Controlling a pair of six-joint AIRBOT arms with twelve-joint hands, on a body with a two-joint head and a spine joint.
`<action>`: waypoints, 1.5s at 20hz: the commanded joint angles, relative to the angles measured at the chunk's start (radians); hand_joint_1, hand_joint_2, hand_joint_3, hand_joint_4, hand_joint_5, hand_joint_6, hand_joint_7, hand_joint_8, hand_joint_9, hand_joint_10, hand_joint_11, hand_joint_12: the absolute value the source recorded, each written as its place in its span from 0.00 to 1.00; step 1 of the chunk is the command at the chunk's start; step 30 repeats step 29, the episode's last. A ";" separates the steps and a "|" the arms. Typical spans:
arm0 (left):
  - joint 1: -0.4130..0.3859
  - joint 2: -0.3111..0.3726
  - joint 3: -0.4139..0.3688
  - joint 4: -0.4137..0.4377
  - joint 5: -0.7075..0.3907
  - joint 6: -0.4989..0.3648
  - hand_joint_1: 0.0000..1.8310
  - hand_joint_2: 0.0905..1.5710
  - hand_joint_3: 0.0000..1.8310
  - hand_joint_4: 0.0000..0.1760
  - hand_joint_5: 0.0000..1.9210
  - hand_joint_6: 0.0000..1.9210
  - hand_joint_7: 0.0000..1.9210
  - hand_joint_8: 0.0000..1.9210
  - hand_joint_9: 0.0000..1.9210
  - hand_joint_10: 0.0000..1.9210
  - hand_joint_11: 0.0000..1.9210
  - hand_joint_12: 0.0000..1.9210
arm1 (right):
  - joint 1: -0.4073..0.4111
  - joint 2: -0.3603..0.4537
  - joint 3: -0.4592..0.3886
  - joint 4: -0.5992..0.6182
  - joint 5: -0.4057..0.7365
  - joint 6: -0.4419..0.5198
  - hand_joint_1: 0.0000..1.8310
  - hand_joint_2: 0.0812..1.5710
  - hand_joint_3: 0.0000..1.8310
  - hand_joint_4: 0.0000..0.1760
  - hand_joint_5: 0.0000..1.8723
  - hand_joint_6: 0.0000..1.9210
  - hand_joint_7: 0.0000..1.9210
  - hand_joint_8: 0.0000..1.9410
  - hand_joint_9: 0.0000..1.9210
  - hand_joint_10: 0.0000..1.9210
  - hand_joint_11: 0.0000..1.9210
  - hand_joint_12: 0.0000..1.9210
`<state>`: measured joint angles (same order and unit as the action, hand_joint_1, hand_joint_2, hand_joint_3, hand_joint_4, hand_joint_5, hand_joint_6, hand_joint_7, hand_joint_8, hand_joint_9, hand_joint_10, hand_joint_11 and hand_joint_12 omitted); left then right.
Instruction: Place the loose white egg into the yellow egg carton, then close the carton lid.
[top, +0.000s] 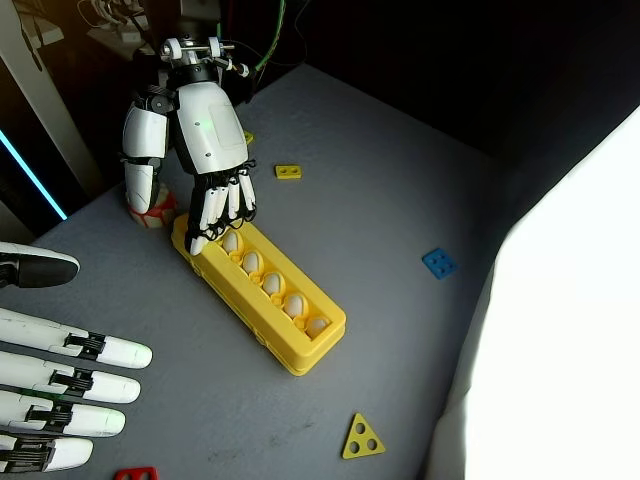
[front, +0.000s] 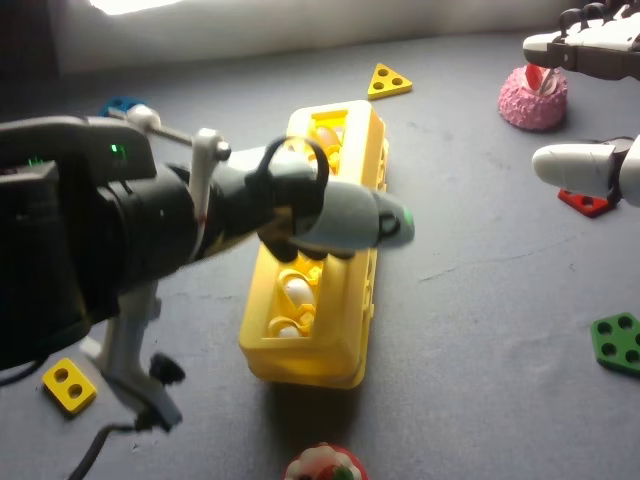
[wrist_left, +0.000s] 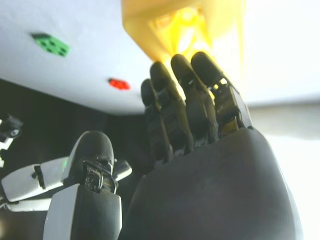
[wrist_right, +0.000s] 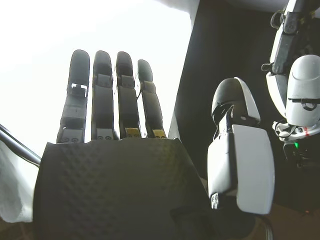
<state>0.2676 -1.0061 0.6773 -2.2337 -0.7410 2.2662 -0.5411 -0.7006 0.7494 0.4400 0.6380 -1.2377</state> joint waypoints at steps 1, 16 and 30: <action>-0.018 -0.003 0.006 0.056 0.044 -0.003 0.15 0.83 0.00 0.06 0.29 0.00 0.32 0.01 0.17 0.29 0.00 0.72 | 0.005 0.002 -0.003 -0.018 0.118 -0.002 0.15 0.70 0.00 0.00 0.20 0.01 0.21 0.00 0.20 0.01 0.00 0.51; -0.213 0.022 0.215 0.001 0.176 0.718 0.12 0.84 0.00 0.00 0.41 0.31 0.33 0.74 0.27 0.86 0.19 0.99 | 0.002 0.003 -0.002 -0.018 0.128 -0.003 0.12 0.75 0.00 0.00 0.57 0.10 0.59 0.13 0.38 0.51 0.22 0.82; -0.210 0.047 0.196 -0.002 0.238 0.730 0.01 0.87 0.00 0.00 0.55 1.00 0.64 1.00 0.66 1.00 0.68 1.00 | 0.004 0.003 -0.002 -0.019 0.112 -0.028 0.06 0.79 0.00 0.00 0.65 1.00 0.71 1.00 0.73 1.00 0.74 1.00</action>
